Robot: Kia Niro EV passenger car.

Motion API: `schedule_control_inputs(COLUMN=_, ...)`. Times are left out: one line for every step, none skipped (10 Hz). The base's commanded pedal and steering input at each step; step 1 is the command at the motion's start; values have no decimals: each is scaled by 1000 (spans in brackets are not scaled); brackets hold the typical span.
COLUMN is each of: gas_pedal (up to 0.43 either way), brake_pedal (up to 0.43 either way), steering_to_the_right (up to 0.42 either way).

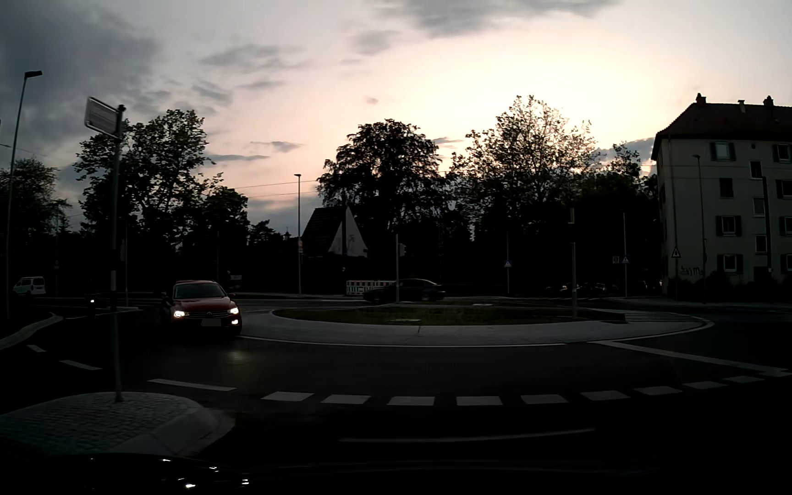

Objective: Follow the waypoints while adhering to traffic rules and regulations

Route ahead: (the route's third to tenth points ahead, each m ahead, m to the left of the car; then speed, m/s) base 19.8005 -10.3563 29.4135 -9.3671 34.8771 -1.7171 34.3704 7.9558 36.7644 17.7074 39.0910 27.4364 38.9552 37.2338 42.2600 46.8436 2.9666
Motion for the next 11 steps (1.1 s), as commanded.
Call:
schedule_control_inputs(gas_pedal=0, brake_pedal=244, steering_to_the_right=282)
schedule_control_inputs(gas_pedal=0, brake_pedal=250, steering_to_the_right=282)
schedule_control_inputs(gas_pedal=0, brake_pedal=250, steering_to_the_right=282)
schedule_control_inputs(gas_pedal=0, brake_pedal=256, steering_to_the_right=282)
schedule_control_inputs(gas_pedal=0, brake_pedal=256, steering_to_the_right=282)
schedule_control_inputs(gas_pedal=0, brake_pedal=256, steering_to_the_right=282)
schedule_control_inputs(gas_pedal=0, brake_pedal=244, steering_to_the_right=281)
schedule_control_inputs(gas_pedal=0, brake_pedal=244, steering_to_the_right=281)
schedule_control_inputs(gas_pedal=0, brake_pedal=244, steering_to_the_right=281)
schedule_control_inputs(gas_pedal=0, brake_pedal=244, steering_to_the_right=280)
schedule_control_inputs(gas_pedal=0, brake_pedal=238, steering_to_the_right=280)
